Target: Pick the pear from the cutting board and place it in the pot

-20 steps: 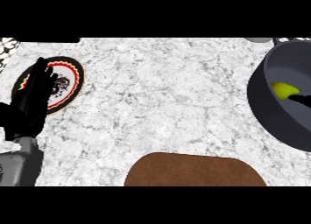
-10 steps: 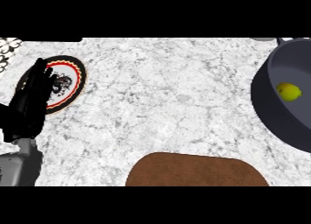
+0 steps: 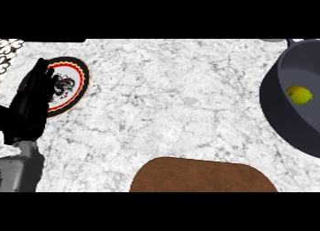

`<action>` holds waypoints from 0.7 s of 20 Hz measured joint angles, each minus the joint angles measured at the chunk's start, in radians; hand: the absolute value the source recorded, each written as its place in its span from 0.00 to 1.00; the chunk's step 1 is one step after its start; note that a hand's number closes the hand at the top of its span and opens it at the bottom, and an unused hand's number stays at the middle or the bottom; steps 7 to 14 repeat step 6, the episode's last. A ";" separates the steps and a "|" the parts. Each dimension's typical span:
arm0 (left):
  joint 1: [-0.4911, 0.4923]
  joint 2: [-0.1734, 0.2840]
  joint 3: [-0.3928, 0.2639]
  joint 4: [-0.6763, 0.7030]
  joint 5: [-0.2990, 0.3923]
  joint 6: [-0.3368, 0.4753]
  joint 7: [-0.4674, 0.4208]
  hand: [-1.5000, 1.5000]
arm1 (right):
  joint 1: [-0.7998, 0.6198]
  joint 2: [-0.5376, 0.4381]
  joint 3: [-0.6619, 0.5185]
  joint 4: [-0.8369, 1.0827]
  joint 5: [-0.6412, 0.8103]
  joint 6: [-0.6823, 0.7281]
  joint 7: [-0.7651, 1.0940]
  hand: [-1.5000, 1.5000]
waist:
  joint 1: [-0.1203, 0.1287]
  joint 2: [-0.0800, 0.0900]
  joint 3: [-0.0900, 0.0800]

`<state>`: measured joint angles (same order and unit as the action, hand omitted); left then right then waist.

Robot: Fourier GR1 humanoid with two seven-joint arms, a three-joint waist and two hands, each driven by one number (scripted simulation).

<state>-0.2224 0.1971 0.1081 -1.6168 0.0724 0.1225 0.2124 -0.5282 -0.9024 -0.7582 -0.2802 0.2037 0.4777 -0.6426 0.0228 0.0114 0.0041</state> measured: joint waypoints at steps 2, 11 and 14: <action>0.001 0.004 0.009 0.008 0.005 -0.006 -0.006 0.50 | 0.018 -0.025 0.006 0.012 0.002 0.011 -0.007 0.00 | 0.000 0.000 0.000; 0.011 -0.003 0.000 -0.008 -0.002 -0.002 -0.001 0.50 | 0.039 -0.064 0.011 0.030 0.000 0.020 -0.010 0.00 | 0.001 0.000 0.001; 0.011 -0.003 0.000 -0.008 -0.002 -0.002 -0.001 0.50 | 0.039 -0.064 0.011 0.030 0.000 0.020 -0.010 0.00 | 0.001 0.000 0.001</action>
